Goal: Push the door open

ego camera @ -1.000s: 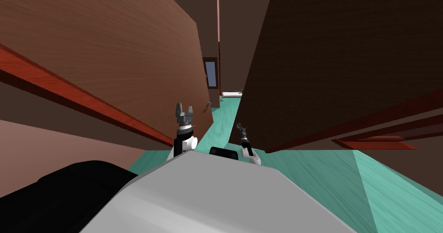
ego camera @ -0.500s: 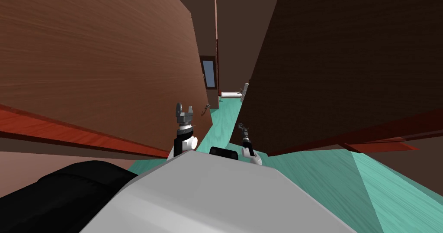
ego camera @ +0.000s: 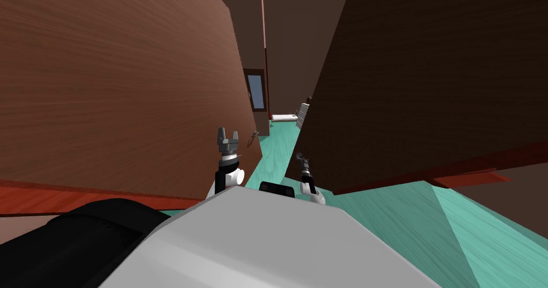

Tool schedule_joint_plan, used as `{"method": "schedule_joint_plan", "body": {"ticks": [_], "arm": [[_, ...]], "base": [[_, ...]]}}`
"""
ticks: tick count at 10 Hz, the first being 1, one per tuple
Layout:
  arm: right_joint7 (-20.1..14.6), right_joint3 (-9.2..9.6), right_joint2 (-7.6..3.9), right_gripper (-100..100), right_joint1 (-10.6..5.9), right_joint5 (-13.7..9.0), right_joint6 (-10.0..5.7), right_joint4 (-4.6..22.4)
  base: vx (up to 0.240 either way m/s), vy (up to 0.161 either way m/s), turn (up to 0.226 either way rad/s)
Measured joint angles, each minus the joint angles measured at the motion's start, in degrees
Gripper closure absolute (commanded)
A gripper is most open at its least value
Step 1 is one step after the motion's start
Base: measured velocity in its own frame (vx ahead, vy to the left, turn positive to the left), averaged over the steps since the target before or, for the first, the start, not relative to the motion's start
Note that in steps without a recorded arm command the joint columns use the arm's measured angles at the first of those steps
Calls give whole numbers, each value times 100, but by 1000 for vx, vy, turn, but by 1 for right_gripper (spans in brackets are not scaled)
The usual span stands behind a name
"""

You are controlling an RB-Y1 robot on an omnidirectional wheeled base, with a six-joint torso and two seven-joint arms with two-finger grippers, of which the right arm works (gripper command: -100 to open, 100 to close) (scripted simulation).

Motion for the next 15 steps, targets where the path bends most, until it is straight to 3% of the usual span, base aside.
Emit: {"method": "schedule_joint_plan", "body": {"ticks": [3, 4, 9, 15], "arm": [[103, -236, 37, 100, -70, -92, -62, 129], [131, -303, 40, 100, -9, -119, -4, 11], [306, -690, 87, 100, -72, -269, -33, 92], [497, -919, 95, 100, -194, -384, -144, 339]], "base": [[193, 79, -78], [220, 112, -97], [196, 88, -82], [152, 15, -56]]}}
